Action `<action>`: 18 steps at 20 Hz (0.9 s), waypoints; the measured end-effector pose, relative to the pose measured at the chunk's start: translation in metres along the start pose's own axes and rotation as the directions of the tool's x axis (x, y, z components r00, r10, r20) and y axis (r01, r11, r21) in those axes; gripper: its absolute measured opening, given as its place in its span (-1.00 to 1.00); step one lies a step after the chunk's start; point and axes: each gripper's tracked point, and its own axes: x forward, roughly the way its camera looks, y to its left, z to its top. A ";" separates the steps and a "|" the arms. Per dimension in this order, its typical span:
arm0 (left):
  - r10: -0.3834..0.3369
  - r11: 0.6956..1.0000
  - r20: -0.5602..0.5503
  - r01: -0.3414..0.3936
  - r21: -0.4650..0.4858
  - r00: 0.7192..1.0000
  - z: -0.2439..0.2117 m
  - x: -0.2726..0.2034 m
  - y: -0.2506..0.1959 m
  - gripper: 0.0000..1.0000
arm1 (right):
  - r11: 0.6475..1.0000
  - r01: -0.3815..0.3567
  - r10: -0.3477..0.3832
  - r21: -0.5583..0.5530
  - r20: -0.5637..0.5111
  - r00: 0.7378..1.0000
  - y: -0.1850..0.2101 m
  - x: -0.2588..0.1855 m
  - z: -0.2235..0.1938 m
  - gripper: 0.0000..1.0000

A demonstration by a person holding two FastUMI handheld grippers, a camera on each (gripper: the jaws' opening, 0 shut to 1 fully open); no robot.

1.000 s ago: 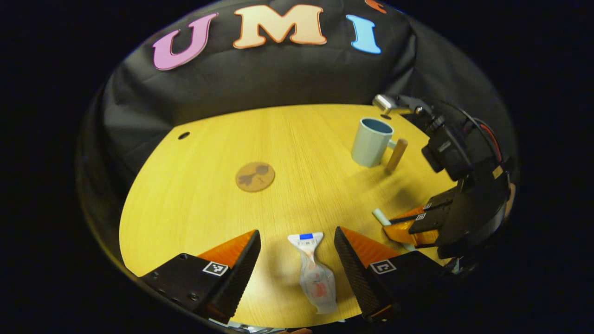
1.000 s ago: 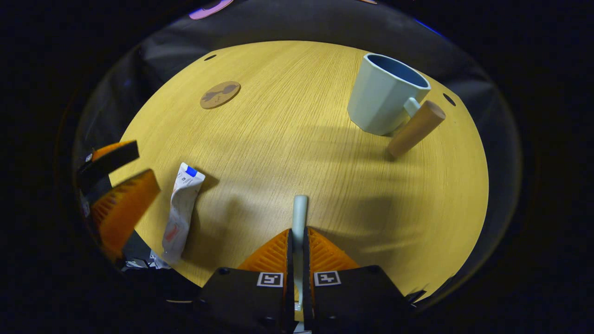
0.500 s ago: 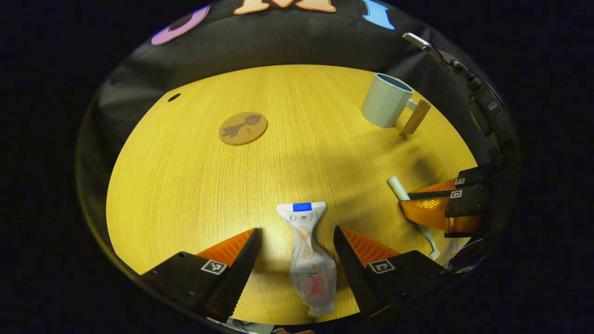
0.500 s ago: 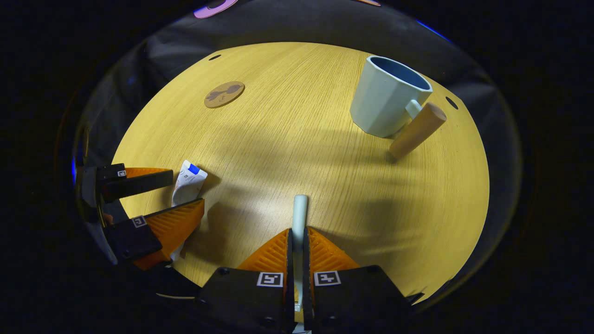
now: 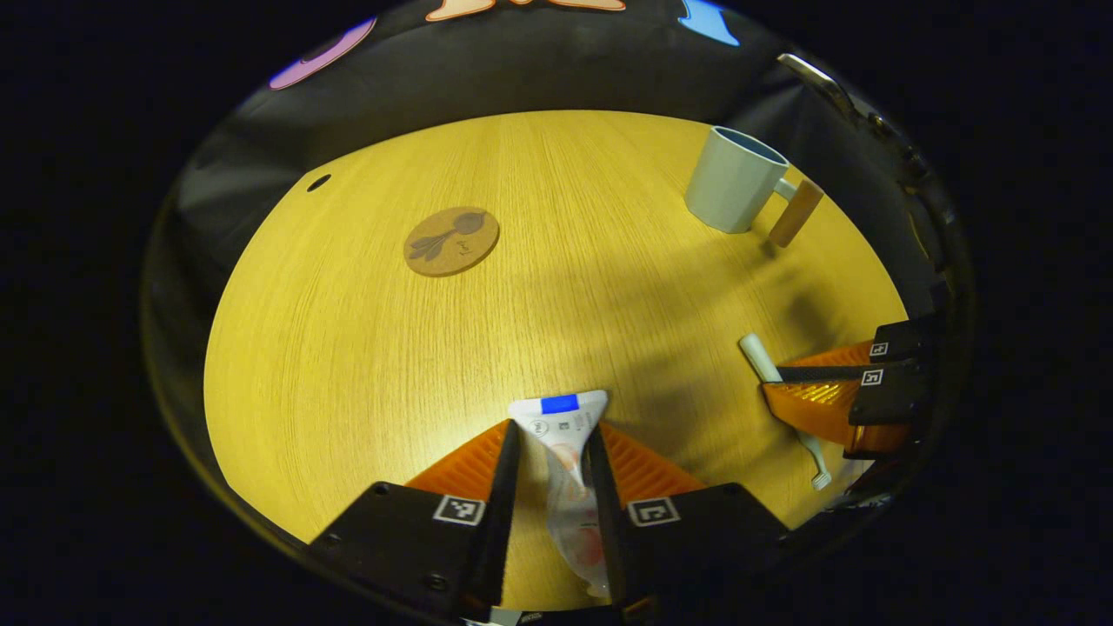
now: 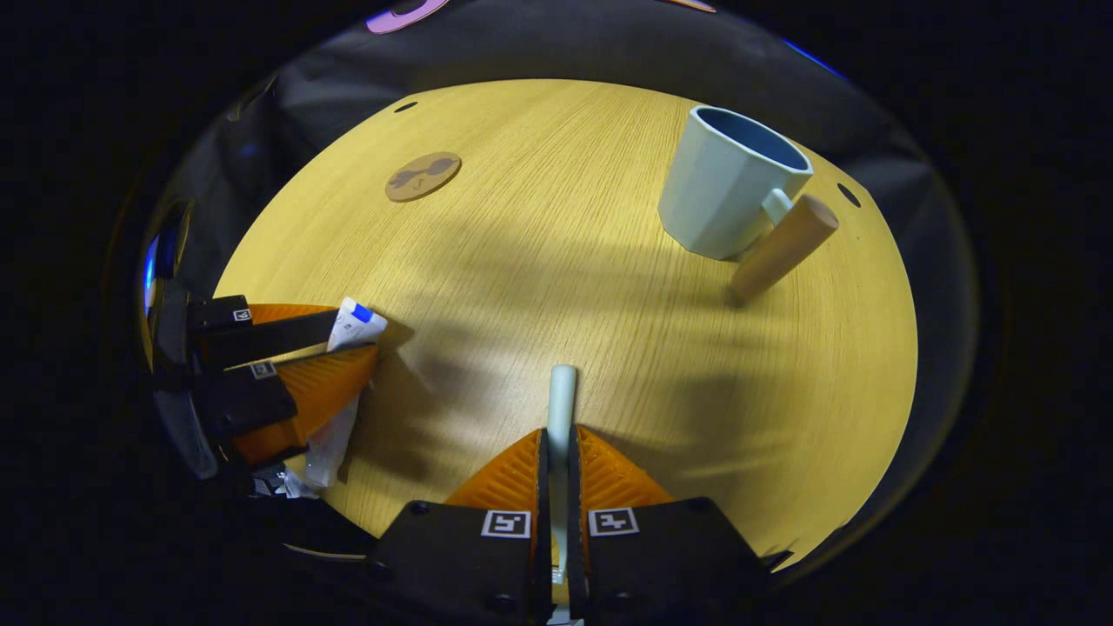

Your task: Put the toothbrush and toothpaste on the desktop into the cup, then pick up the cup and place it on the coaster on the desktop.

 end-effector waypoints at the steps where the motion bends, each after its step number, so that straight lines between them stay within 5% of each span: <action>1: -0.004 1.000 -0.005 0.004 0.003 1.000 -0.001 -0.001 -0.003 -0.19 | 1.000 0.001 -0.001 -0.001 0.002 1.000 0.000 0.000 0.001 -0.79; 3: -0.013 1.000 -0.003 0.013 0.002 1.000 -0.002 -0.003 -0.005 -0.26 | 1.000 0.005 -0.005 -0.008 0.007 1.000 0.001 -0.001 0.002 -0.79; 6: -0.014 1.000 0.019 0.015 -0.023 1.000 0.002 -0.018 -0.004 -0.77 | 1.000 0.008 -0.008 -0.009 0.016 1.000 0.001 -0.001 0.002 -0.79; 8: -0.018 0.999 0.030 0.019 -0.026 0.999 0.005 -0.017 -0.003 -0.86 | 1.000 0.011 -0.011 -0.016 0.036 0.999 0.002 -0.001 0.003 -0.80; 18: -0.115 0.992 0.213 0.122 -0.019 0.970 0.022 -0.048 -0.002 -0.94 | 0.998 0.061 -0.055 -0.013 0.267 0.962 -0.009 -0.022 0.036 -0.80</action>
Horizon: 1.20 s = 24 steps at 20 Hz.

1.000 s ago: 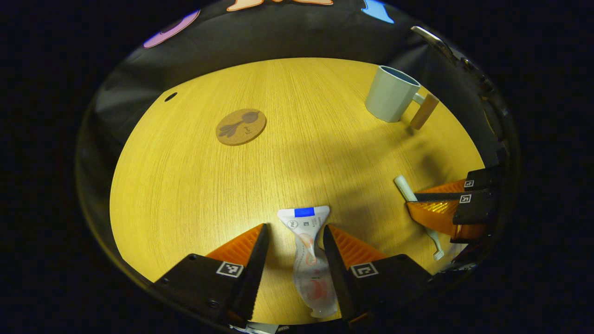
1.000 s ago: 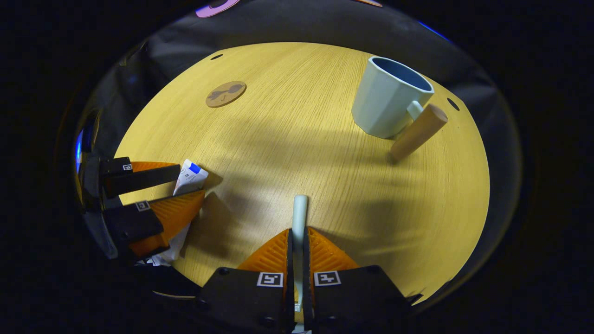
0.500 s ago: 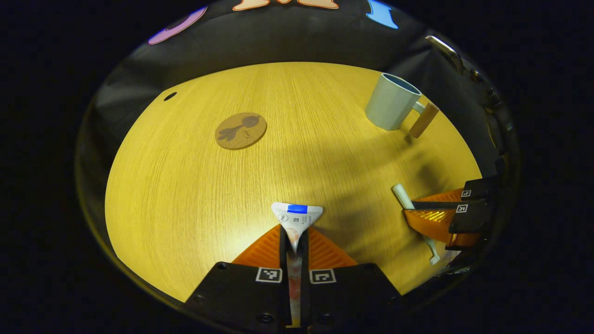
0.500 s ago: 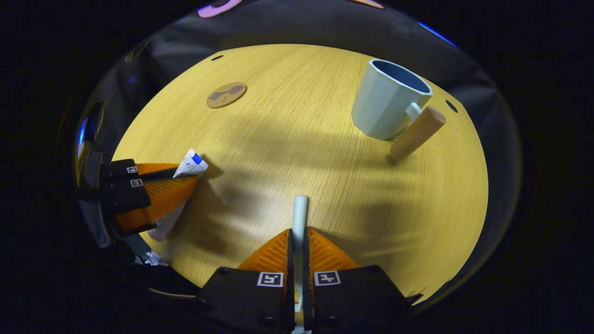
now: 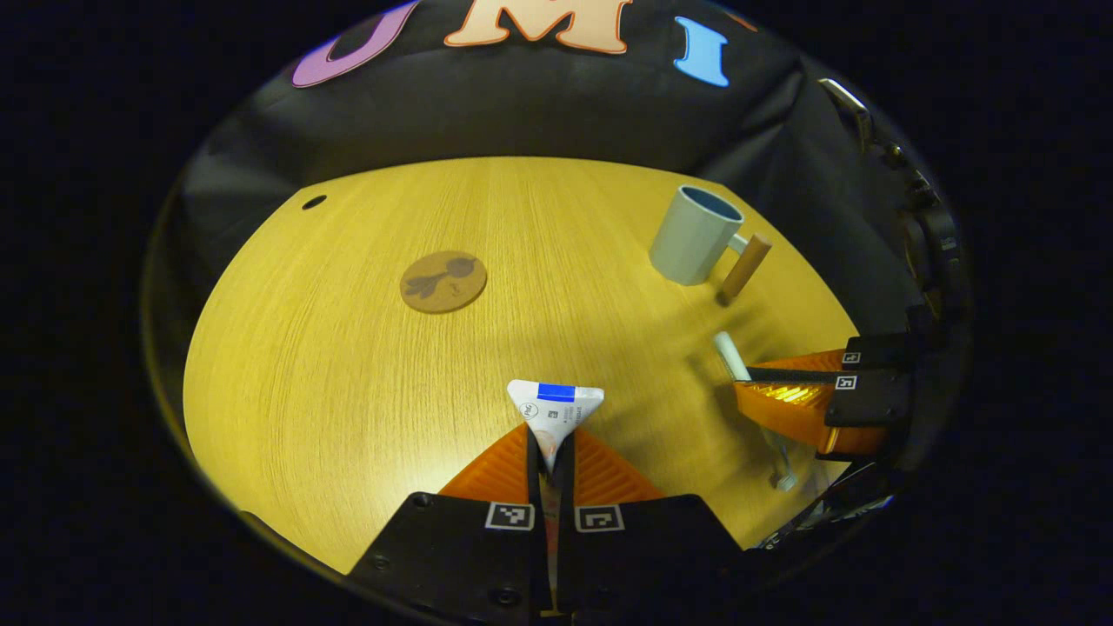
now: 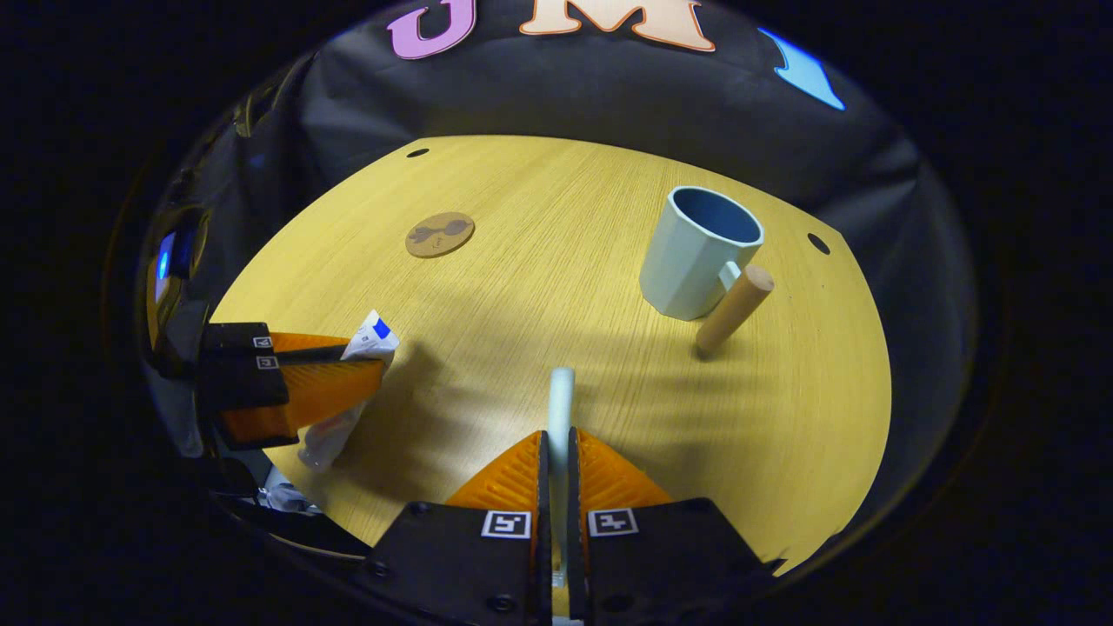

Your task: Put the toothbrush and toothpaste on the desktop into the cup, then pick up the cup and place it on the coaster on the desktop.

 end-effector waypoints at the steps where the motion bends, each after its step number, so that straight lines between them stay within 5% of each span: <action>1: 0.000 1.000 0.026 0.000 0.005 1.000 0.007 -0.006 0.000 -0.95 | 1.000 0.011 -0.011 -0.004 0.017 1.000 -0.004 -0.004 0.003 -0.81; 8: -0.043 0.999 0.202 0.037 0.034 0.978 0.053 -0.049 -0.009 -0.96 | 0.999 0.026 -0.035 0.042 0.231 0.972 -0.006 -0.050 0.062 -0.81; 15: -0.082 0.996 0.318 0.066 0.059 0.945 0.092 -0.084 -0.024 -0.96 | 0.992 0.039 -0.094 0.120 0.492 0.866 -0.032 -0.080 0.160 -0.87; 24: -0.031 0.999 0.375 0.023 0.026 0.927 0.113 -0.122 -0.019 -0.96 | 0.957 -0.002 -0.190 0.290 0.632 0.752 -0.101 -0.072 0.250 -0.81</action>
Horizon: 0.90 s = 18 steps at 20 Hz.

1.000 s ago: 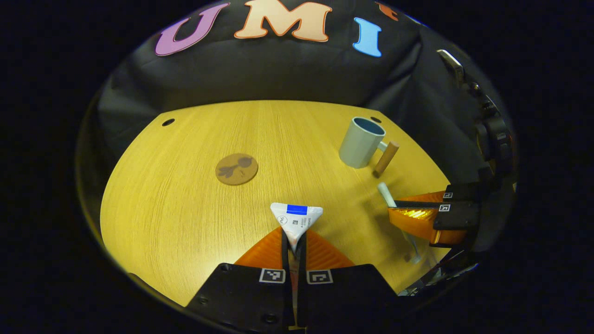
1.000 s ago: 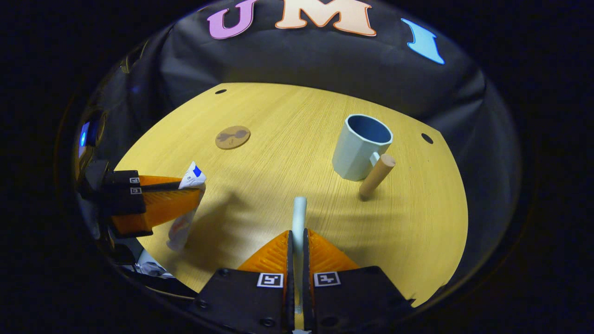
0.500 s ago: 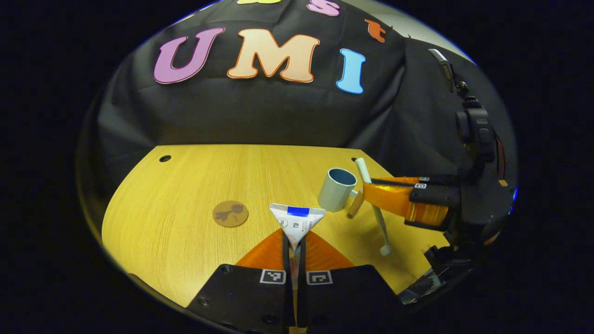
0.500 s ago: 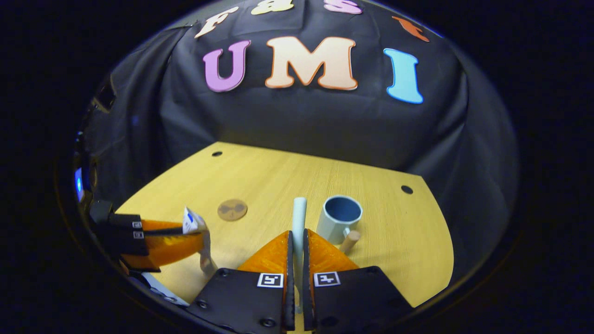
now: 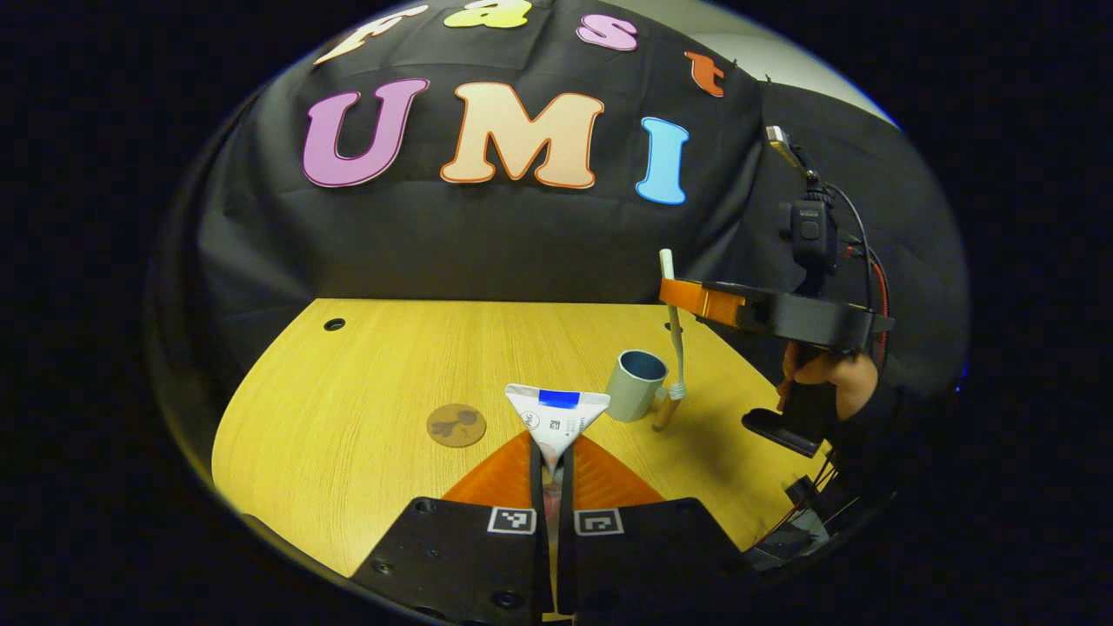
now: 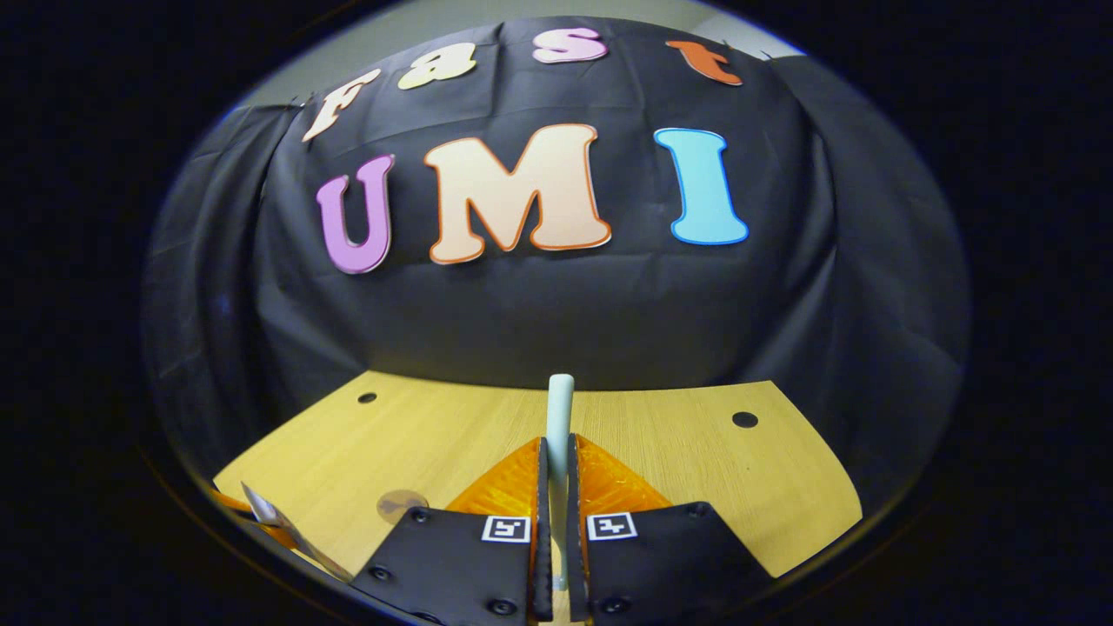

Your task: Put the toothbrush and toothpaste on the desktop into the cup, then pick up the cup and place it on the coaster on the desktop.

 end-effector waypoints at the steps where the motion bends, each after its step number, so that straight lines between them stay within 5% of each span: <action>1: 0.005 1.000 0.007 -0.005 -0.012 1.000 0.005 -0.002 0.000 -0.96 | 1.000 0.008 -0.008 0.024 0.016 1.000 -0.005 0.009 0.005 -0.82; 6: 0.049 0.998 0.032 -0.048 -0.041 0.998 0.018 -0.006 0.009 -0.97 | 0.992 0.007 -0.015 0.128 0.062 0.998 -0.025 0.047 0.014 -0.82; 13: 0.081 0.995 0.016 -0.080 -0.057 0.997 0.022 0.005 0.010 -0.96 | 0.993 0.038 -0.041 0.113 0.022 0.999 -0.043 0.073 -0.014 -0.81; 16: 0.065 0.996 0.022 -0.064 -0.056 0.998 0.029 0.015 0.004 -0.96 | 0.995 0.034 -0.035 0.098 0.001 0.999 -0.043 0.065 -0.026 -0.58; 18: 0.042 0.998 0.029 -0.041 -0.048 0.999 0.033 0.024 -0.003 -0.96 | 0.995 0.018 -0.016 0.098 -0.019 1.000 -0.044 0.054 -0.033 0.18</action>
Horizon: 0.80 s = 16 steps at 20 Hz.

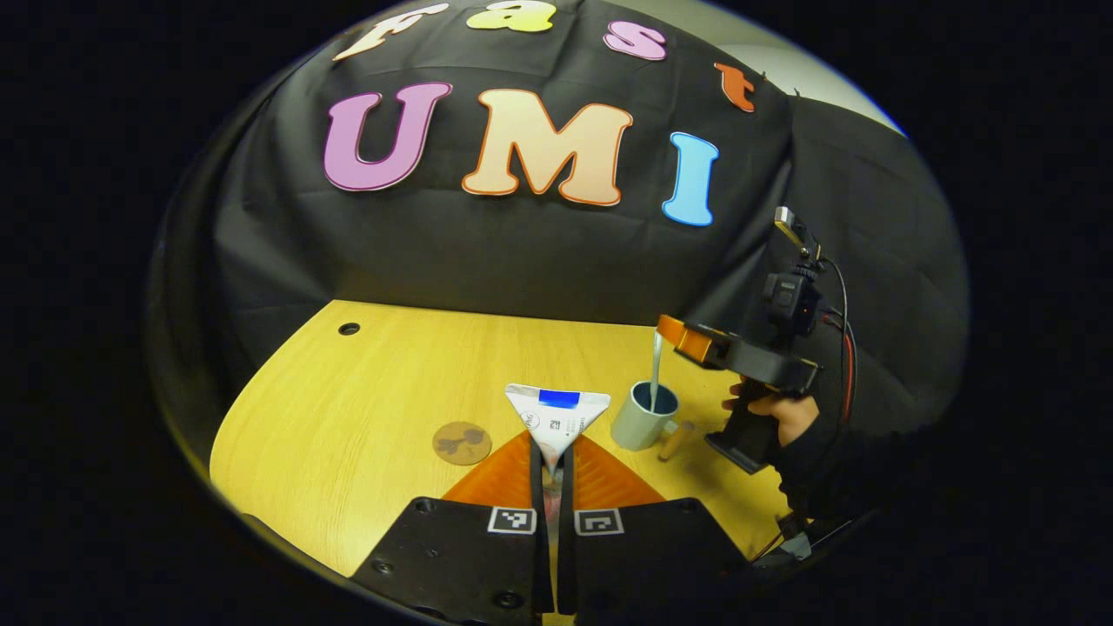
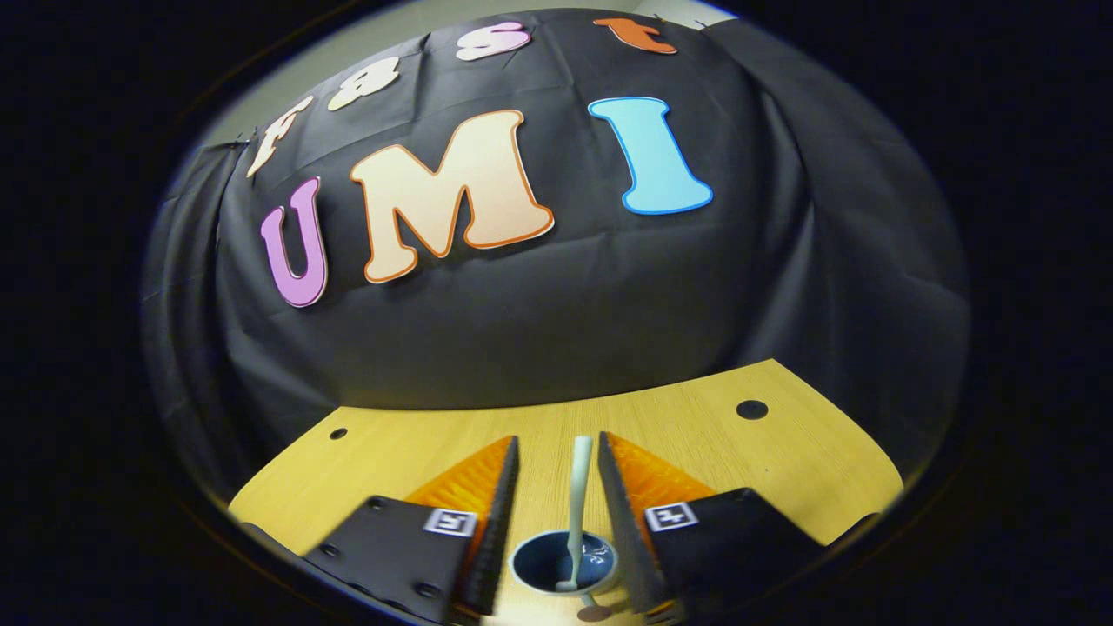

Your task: Put the toothbrush and toothpaste on the desktop into the cup, then pick up the cup and place it on the coaster on the desktop.

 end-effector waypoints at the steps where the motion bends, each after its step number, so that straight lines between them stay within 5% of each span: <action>1: -0.014 1.000 0.003 0.014 0.004 1.000 0.004 0.005 -0.005 -0.96 | 1.000 -0.002 0.002 0.003 -0.005 1.000 -0.002 -0.007 -0.004 0.59; 2: -0.030 1.000 0.010 0.030 0.008 1.000 0.007 0.012 -0.009 -0.96 | 1.000 0.003 -0.004 -0.004 -0.004 1.000 -0.008 -0.014 -0.004 0.99; 16: -0.269 0.962 0.094 0.264 0.065 0.959 0.067 0.108 -0.106 -0.98 | 0.992 0.126 -0.127 -0.022 -0.042 0.991 -0.084 -0.116 -0.022 0.97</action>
